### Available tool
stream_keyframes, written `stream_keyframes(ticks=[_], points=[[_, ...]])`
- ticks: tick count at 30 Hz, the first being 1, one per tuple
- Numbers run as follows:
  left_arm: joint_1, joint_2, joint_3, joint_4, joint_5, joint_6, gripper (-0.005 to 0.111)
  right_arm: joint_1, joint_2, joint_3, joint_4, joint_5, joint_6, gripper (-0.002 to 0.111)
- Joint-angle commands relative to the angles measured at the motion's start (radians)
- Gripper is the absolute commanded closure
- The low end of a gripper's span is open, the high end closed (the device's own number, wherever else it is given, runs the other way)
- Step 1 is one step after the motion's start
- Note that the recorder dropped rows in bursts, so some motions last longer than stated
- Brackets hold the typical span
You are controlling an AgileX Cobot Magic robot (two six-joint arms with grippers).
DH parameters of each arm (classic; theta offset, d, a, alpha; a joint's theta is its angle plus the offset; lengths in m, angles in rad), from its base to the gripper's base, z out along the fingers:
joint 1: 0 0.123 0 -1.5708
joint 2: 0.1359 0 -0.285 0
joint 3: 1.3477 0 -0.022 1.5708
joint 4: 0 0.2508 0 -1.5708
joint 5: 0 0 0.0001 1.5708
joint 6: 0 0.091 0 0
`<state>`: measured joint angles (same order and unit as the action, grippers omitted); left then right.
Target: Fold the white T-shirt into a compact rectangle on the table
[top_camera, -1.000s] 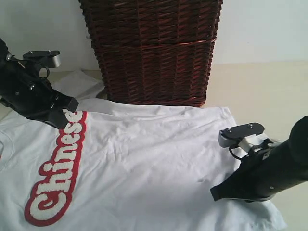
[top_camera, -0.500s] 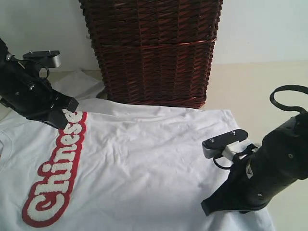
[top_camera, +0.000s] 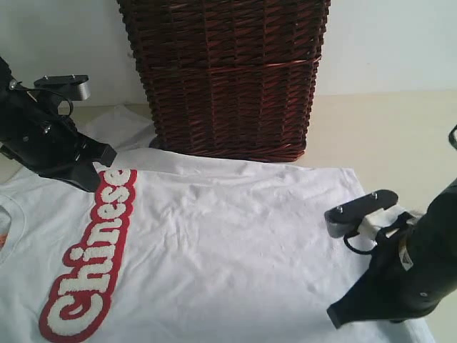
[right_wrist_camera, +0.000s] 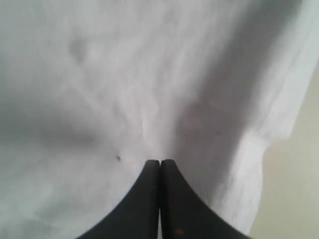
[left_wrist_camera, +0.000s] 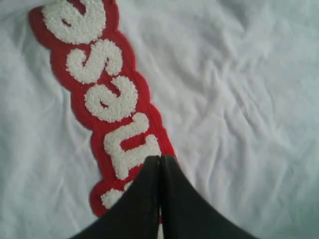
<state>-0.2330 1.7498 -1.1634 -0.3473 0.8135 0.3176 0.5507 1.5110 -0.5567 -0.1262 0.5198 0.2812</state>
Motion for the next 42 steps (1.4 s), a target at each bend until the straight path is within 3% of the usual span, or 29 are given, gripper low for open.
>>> stream_keyframes(ticks=[1, 4, 9, 17, 24, 27, 29, 31, 32, 36, 37, 42], points=[[0.002, -0.010, 0.001, -0.007, 0.003, 0.003, 0.107, -0.003, -0.049, -0.001, -0.052, -0.122, 0.035, 0.108], [0.002, -0.010, 0.001, -0.007, 0.010, 0.001, 0.107, -0.027, -0.022, -0.002, -0.251, -0.200, 0.256, 0.108], [0.002, -0.010, 0.001, -0.007, 0.021, 0.001, 0.107, -0.117, 0.114, -0.071, -0.547, -0.145, 0.508, 0.108], [0.002, -0.010, 0.001, -0.015, 0.020, 0.001, 0.107, -0.240, 0.374, -0.262, -0.542, -0.126, 0.446, 0.108], [0.002, -0.010, 0.001, -0.013, 0.019, 0.005, 0.107, -0.295, 0.341, -0.312, -0.521, -0.018, 0.409, 0.108], [0.002, -0.010, 0.001, 0.033, -0.004, 0.044, 0.104, -0.295, 0.245, -0.310, -0.311, -0.042, 0.155, 0.108], [0.004, -0.010, 0.001, 0.134, -0.011, 0.044, 0.090, -0.295, 0.152, -0.310, -0.090, -0.064, -0.060, 0.108], [0.004, -0.010, 0.001, 0.300, 0.023, 0.050, 0.066, -0.295, 0.063, -0.310, 0.120, -0.079, -0.242, 0.108], [0.004, -0.010, 0.001, 0.451, 0.075, 0.081, 0.048, -0.295, 0.013, -0.310, 0.210, -0.081, -0.333, 0.108], [0.004, -0.010, 0.001, 0.717, 0.254, 0.129, 0.007, -0.295, -0.039, -0.310, 0.290, -0.081, -0.418, 0.108], [0.004, -0.010, 0.001, 0.781, 0.286, 0.126, 0.002, -0.295, -0.045, -0.310, 0.290, -0.081, -0.419, 0.108], [0.004, -0.010, 0.001, 0.833, 0.243, 0.124, 0.002, -0.295, -0.044, -0.308, 0.285, -0.081, -0.440, 0.108]])
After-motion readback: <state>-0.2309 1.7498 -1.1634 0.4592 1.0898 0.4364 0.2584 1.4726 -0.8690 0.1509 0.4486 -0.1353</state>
